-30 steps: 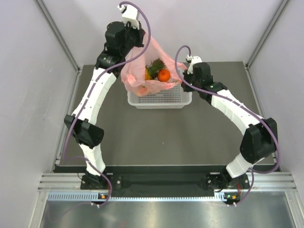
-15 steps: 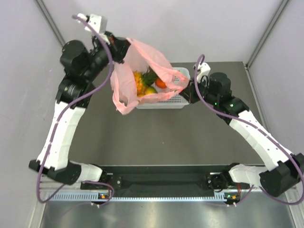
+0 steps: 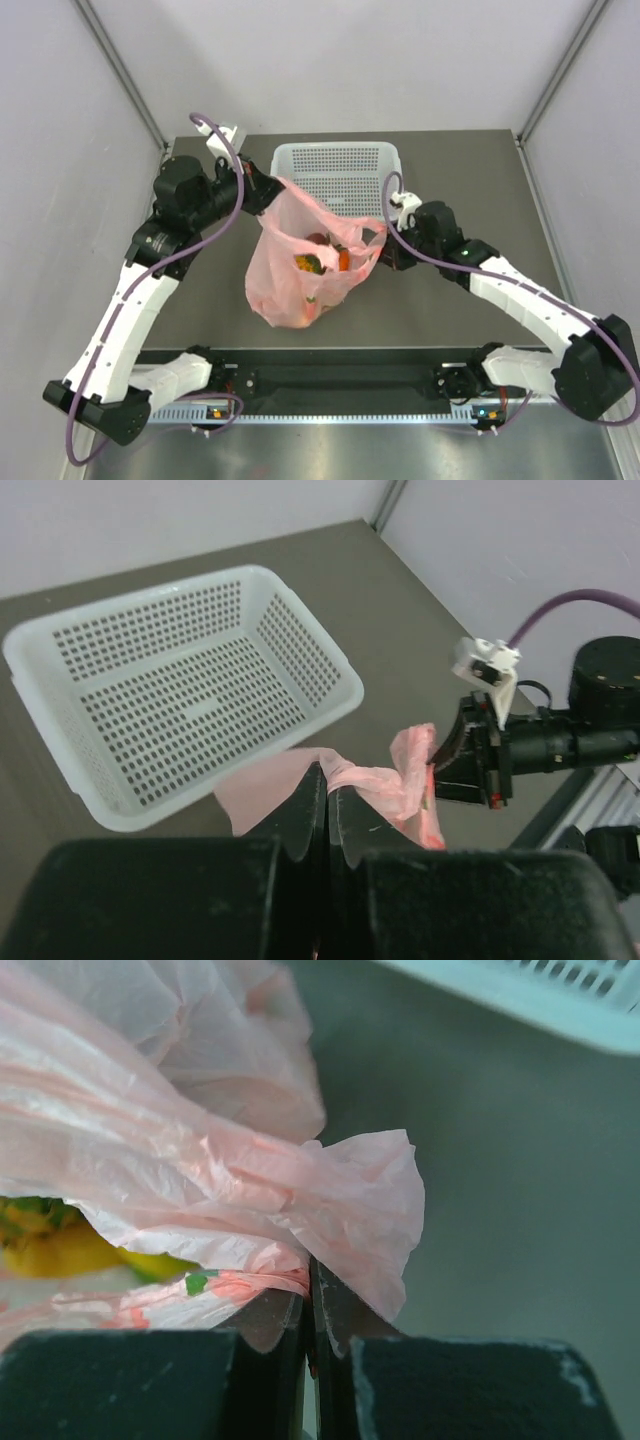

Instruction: Untie the knot of the plastic bag and take out the fruit

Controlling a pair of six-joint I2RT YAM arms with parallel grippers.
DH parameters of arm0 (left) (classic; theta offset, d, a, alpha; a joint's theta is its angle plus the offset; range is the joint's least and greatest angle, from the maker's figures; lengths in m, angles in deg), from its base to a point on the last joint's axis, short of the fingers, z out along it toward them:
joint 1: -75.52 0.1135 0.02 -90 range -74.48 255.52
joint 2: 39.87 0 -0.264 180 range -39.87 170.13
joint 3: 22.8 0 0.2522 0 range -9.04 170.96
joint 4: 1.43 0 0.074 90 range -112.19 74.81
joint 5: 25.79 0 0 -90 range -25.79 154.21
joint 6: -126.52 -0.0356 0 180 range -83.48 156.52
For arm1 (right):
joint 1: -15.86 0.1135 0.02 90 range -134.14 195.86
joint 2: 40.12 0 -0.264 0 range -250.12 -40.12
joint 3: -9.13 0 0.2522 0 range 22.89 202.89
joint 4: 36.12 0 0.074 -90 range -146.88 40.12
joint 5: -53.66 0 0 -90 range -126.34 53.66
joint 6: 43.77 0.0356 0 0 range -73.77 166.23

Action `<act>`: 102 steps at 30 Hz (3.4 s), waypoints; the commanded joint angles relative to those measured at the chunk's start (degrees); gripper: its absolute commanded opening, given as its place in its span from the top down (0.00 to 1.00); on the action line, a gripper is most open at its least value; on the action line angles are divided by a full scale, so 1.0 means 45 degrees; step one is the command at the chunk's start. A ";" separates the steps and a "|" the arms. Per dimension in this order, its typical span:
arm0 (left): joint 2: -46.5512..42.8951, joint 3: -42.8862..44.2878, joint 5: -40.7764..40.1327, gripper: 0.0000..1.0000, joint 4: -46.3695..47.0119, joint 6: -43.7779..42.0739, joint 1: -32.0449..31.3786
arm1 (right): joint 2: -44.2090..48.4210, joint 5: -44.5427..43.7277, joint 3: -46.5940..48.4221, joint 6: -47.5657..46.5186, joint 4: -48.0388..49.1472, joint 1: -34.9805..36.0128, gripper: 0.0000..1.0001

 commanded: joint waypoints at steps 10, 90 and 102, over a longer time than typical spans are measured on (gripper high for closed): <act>-0.1343 -0.1231 0.0928 1.00 0.0511 0.0466 0.0025 | -0.2092 -0.1846 -0.0182 0.0694 0.1779 0.0831 0.93; -0.6948 -0.9162 -0.4169 0.16 -0.1069 0.4178 -0.1733 | -0.1533 -0.2184 0.2122 0.1848 0.4615 0.5538 1.00; -0.6208 -0.8380 -0.4600 0.05 -0.0270 0.3689 -0.1733 | 0.0597 -0.2098 0.3588 -0.0338 0.0959 0.5069 1.00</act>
